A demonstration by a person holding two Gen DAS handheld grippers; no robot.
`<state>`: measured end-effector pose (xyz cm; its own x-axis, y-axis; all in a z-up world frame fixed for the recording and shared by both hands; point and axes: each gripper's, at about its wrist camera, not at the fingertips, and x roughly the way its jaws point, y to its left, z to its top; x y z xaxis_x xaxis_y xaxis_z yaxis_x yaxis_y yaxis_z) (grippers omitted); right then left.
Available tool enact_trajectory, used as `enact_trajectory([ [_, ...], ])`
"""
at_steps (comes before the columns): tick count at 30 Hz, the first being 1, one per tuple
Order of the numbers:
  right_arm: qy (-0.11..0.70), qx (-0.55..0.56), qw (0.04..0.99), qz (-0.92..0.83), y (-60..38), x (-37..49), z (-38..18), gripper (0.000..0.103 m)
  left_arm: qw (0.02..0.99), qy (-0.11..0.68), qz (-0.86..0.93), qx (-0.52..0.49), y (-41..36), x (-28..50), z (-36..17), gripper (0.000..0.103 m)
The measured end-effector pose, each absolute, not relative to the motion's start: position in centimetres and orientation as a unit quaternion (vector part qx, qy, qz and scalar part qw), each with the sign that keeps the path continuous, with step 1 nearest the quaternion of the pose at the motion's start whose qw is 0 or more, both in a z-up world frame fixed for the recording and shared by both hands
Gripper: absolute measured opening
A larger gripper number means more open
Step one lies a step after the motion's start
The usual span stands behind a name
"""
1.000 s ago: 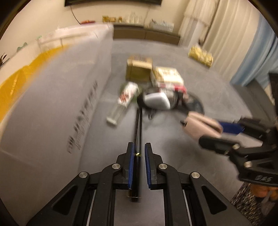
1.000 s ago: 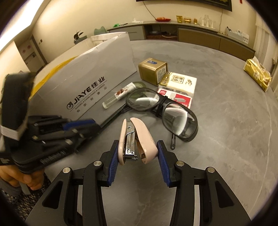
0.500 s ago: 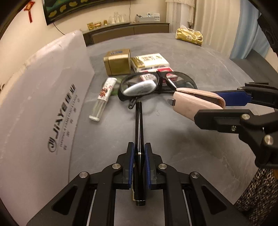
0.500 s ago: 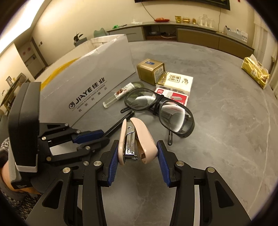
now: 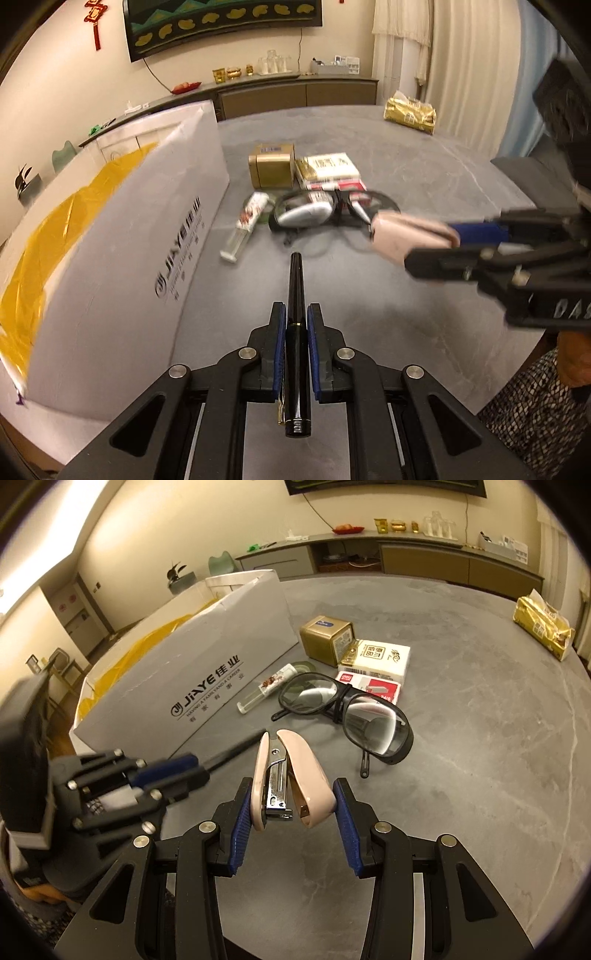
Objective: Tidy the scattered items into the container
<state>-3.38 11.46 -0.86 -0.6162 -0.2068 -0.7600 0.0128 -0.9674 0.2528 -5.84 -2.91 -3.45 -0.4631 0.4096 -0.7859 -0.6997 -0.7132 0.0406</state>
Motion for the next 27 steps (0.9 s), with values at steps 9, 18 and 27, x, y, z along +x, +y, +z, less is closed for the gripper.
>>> enact_trajectory([
  [9,-0.115,0.427,0.065,-0.894,11.7,-2.9,-0.5,0.045,0.328,0.161,0.857,-0.364,-3.5,-4.9,-0.9,0.012],
  [18,-0.117,0.415,0.076,-0.899,11.3,-2.6,0.4,0.045,0.336,0.147,0.86,-0.354,-4.1,-4.1,0.8,0.012],
  [27,-0.121,0.398,0.078,-0.906,11.2,-2.1,1.4,0.045,0.334,0.14,0.867,-0.341,-4.7,-3.8,2.6,0.012],
])
